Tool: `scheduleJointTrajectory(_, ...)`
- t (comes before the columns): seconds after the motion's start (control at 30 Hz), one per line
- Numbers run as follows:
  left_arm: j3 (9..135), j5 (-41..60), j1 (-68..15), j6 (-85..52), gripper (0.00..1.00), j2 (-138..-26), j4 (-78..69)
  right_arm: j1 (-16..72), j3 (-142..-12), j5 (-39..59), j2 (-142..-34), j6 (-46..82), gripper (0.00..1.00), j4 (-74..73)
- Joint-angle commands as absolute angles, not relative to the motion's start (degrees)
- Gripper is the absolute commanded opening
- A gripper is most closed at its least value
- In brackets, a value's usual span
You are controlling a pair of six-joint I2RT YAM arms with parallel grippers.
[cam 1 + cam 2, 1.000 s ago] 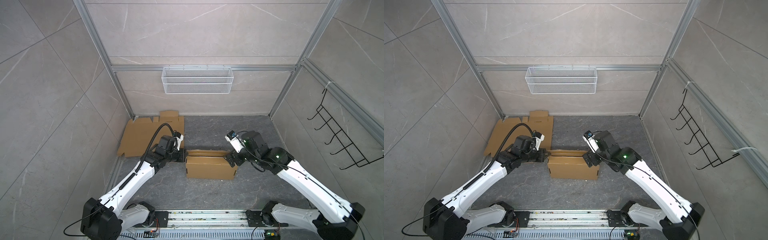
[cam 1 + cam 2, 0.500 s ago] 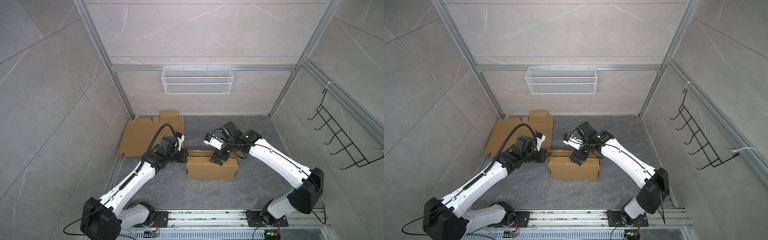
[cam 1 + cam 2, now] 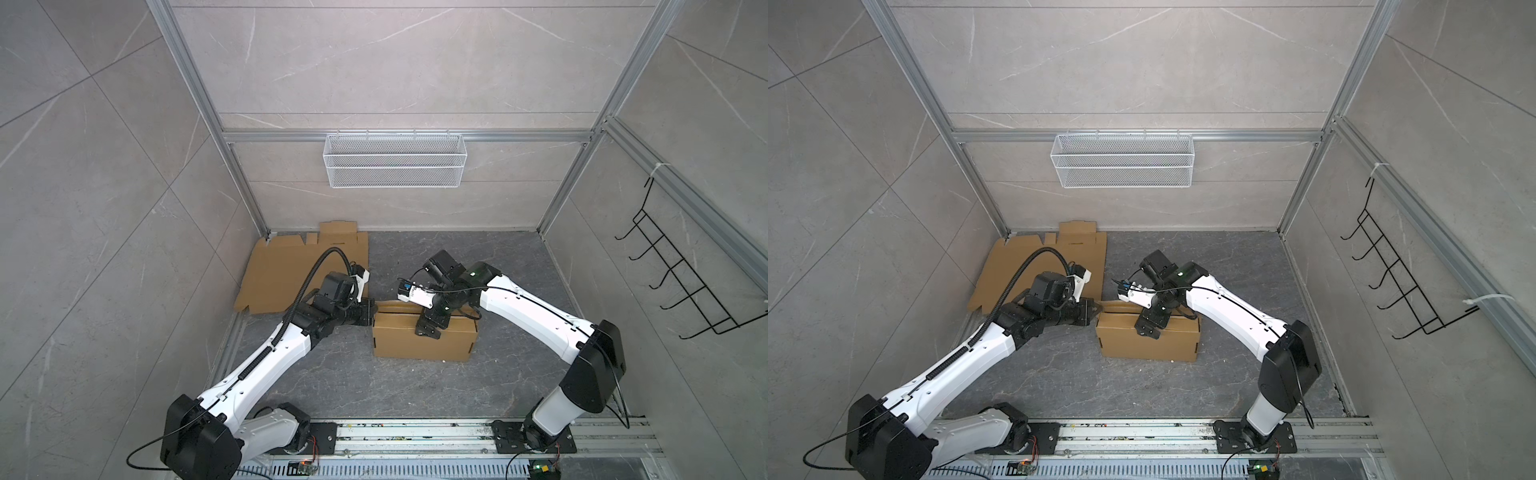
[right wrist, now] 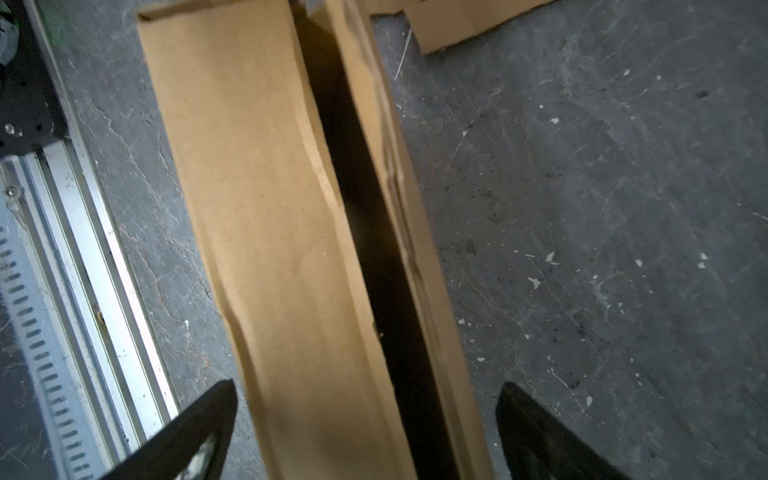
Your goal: Fold the paper box
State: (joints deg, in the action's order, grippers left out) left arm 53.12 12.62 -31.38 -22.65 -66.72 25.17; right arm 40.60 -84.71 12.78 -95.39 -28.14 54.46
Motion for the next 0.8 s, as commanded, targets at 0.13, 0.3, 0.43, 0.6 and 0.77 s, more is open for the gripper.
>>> scheduleJointTrajectory(0.13,52.85,13.38,-32.68,-22.08,0.04,-67.16,31.47,41.17,-85.95,11.23,-97.20,-28.77,0.86,55.25)
scheduleJointTrajectory(0.3,52.52,14.88,-33.00,-23.79,0.08,-66.20,30.12,41.55,-83.47,9.49,-95.17,-28.49,0.73,52.33)
scheduleJointTrajectory(0.43,52.30,16.21,-32.96,-25.10,0.16,-64.60,29.63,41.92,-81.53,8.64,-94.26,-28.13,0.68,50.94)
scheduleJointTrajectory(0.6,52.41,16.62,-32.31,-26.21,0.33,-60.81,29.92,42.68,-79.02,6.31,-93.74,-27.62,0.61,49.56)
scheduleJointTrajectory(0.77,51.82,21.09,-27.58,-28.56,0.45,-58.19,29.18,43.35,-77.34,4.95,-92.24,-26.95,0.58,47.82)
